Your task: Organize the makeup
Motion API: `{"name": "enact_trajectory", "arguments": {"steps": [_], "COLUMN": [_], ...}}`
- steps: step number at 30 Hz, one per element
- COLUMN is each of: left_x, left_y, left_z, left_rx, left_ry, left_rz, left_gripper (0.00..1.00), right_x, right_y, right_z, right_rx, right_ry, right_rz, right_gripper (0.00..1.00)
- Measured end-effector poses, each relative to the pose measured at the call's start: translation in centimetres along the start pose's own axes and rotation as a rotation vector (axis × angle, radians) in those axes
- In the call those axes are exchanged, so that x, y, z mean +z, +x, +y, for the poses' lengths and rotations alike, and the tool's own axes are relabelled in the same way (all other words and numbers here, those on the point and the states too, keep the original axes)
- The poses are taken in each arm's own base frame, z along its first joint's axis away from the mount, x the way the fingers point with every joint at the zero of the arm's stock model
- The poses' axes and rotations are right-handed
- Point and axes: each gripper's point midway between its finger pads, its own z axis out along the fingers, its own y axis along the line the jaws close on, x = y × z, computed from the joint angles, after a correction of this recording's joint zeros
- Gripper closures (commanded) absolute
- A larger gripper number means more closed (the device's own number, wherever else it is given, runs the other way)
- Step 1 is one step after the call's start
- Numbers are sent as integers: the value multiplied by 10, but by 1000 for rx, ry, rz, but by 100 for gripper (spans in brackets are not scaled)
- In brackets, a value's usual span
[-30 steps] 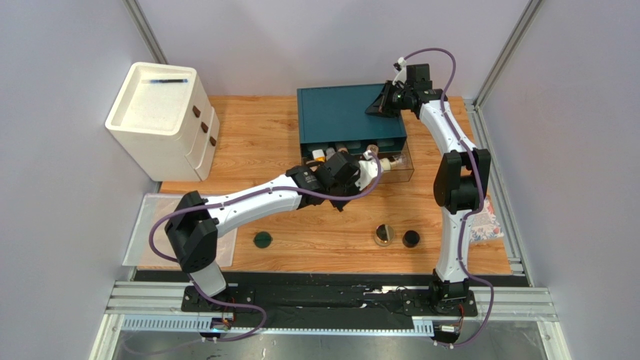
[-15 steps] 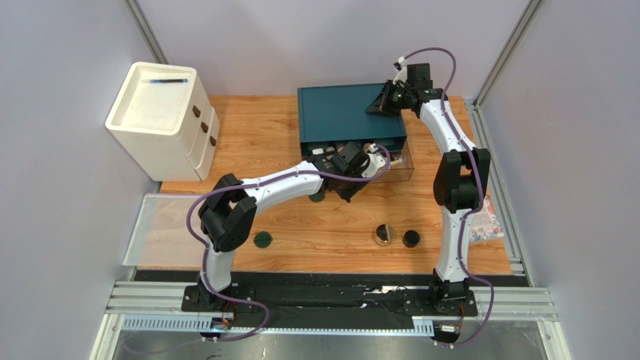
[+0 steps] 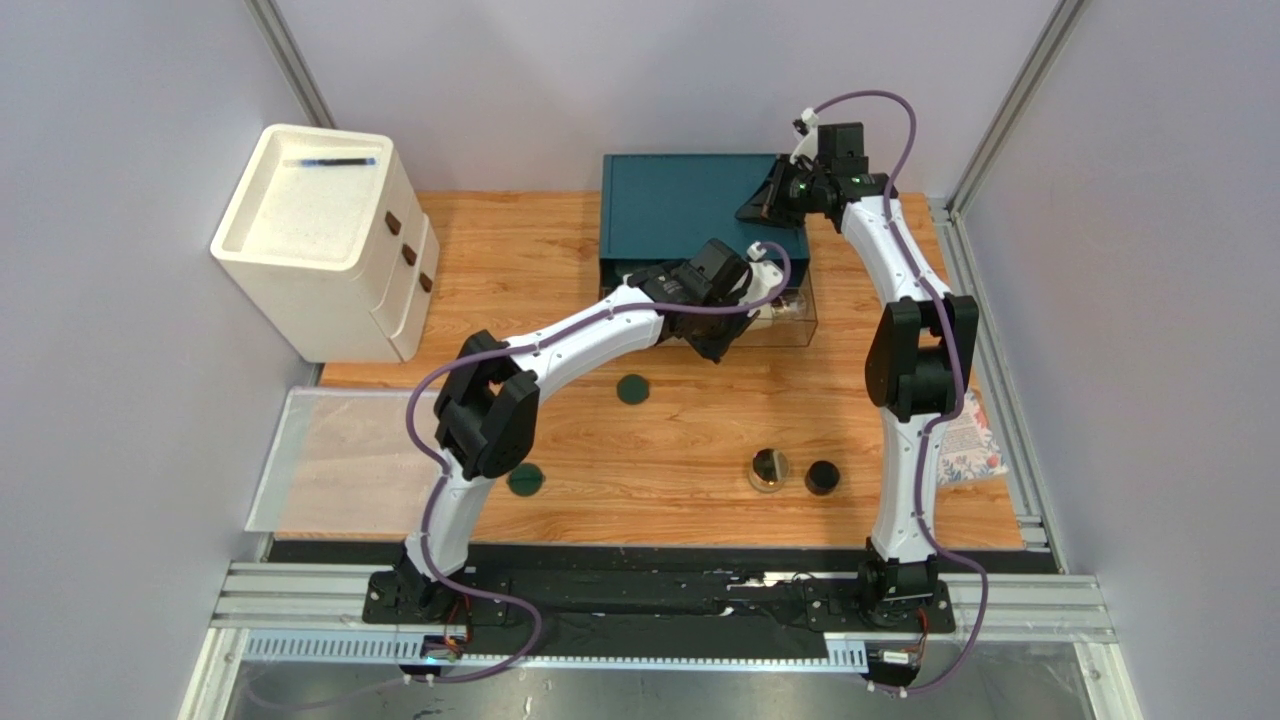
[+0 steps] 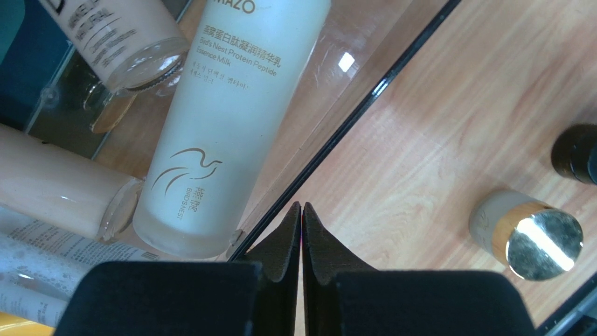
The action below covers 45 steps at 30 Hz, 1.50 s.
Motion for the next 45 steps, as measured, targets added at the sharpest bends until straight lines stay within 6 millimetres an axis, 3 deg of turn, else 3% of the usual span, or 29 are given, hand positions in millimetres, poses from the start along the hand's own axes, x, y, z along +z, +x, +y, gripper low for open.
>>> {"name": "enact_trajectory", "arguments": {"steps": [6, 14, 22, 26, 35, 37, 45], "left_x": [4, -3, -50, -62, -53, -53, -55], "left_y": [-5, 0, 12, 25, 80, 90, 87], "left_z": [25, 32, 44, 46, 41, 50, 56], "left_rx": [-39, -49, -90, -142, -372, -457, -776], "left_ry": [-31, -47, -135, -147, -100, -95, 3], "left_rz": [-9, -74, -140, -152, -139, -157, -377], "left_gripper": [95, 95, 95, 95, 96, 96, 97], "right_x": [0, -1, -1, -1, -1, -1, 0], "right_y": [-3, -5, -6, -6, -6, -5, -5], "right_z": [-3, -4, -4, -4, -4, -5, -5], "right_rx": [-3, -1, 3, 4, 6, 9, 16], "right_ry": [8, 17, 22, 21, 21, 21, 9], "right_rz": [-10, -12, -11, -12, -12, -11, -10], "right_gripper": [100, 100, 100, 100, 100, 100, 100]}}
